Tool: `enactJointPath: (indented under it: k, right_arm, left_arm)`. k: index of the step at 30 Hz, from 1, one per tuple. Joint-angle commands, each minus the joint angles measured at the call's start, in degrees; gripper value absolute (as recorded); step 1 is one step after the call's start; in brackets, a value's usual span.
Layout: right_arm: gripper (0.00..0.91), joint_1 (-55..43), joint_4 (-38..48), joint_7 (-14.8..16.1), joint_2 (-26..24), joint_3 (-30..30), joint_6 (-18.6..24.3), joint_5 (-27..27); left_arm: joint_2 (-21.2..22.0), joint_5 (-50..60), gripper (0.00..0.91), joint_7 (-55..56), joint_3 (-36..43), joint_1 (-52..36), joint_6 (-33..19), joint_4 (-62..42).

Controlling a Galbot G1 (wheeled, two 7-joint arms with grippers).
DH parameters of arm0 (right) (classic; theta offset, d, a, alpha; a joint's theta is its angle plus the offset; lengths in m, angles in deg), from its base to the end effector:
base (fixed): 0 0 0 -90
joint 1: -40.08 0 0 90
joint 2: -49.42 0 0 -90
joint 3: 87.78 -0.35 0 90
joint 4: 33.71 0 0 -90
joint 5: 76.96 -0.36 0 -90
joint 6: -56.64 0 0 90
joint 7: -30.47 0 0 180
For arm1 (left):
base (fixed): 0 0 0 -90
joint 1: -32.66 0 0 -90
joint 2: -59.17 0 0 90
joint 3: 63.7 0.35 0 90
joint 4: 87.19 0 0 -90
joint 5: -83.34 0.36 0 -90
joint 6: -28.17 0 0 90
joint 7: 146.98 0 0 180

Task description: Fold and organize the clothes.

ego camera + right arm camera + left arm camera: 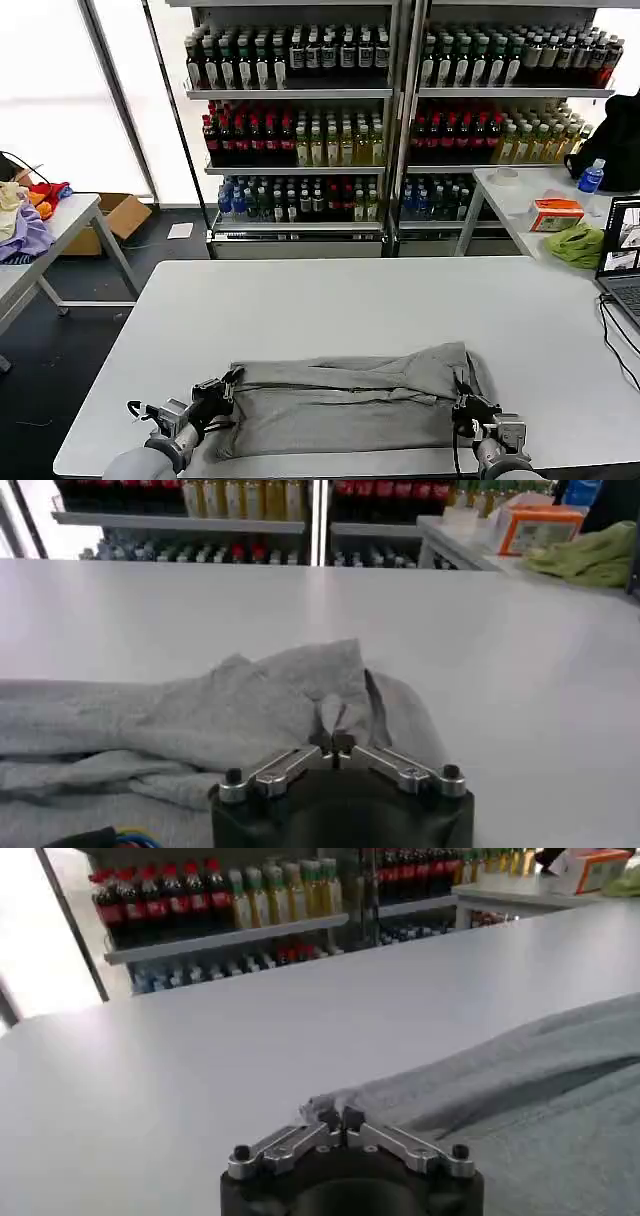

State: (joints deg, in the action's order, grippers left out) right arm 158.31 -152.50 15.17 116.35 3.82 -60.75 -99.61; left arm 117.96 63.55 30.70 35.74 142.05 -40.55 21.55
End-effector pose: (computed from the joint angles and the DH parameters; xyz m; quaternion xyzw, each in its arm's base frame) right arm 0.1994 -0.0611 -0.2954 -0.0199 -0.9670 0.0331 0.2517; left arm 0.2411 0.0736 -0.3280 -0.1611 -0.9544 -0.0821 0.2376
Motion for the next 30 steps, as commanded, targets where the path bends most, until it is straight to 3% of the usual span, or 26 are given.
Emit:
enactJointPath:
  k: [1,7,14,24,30]
  right_arm:
    - [0.907,0.9,1.4,0.5,-0.4,1.5,0.2,5.5]
    - [0.907,0.0,2.0,0.2,0.2,1.5,1.5,5.8]
    - [0.907,1.3,-9.5,-0.6,-0.2,-4.4,2.0,1.3]
    - [0.907,-3.1,-12.1,-0.9,-1.6,-5.1,0.6,-2.5]
    - [0.907,-3.2,-11.7,-1.1,-2.3,-4.9,0.8,-2.9]
  left_arm:
    - [0.7,0.5,0.907,0.8,0.3,-0.3,0.0,0.1]
    - [1.1,0.4,0.907,2.3,-1.2,0.1,0.2,3.2]
    - [2.2,-0.8,0.907,4.2,-4.7,3.0,1.1,10.5]
    - [12.1,-3.5,0.907,8.1,-5.7,5.8,3.7,10.8]
    - [15.6,-3.0,0.907,8.5,-4.6,6.2,4.0,9.3]
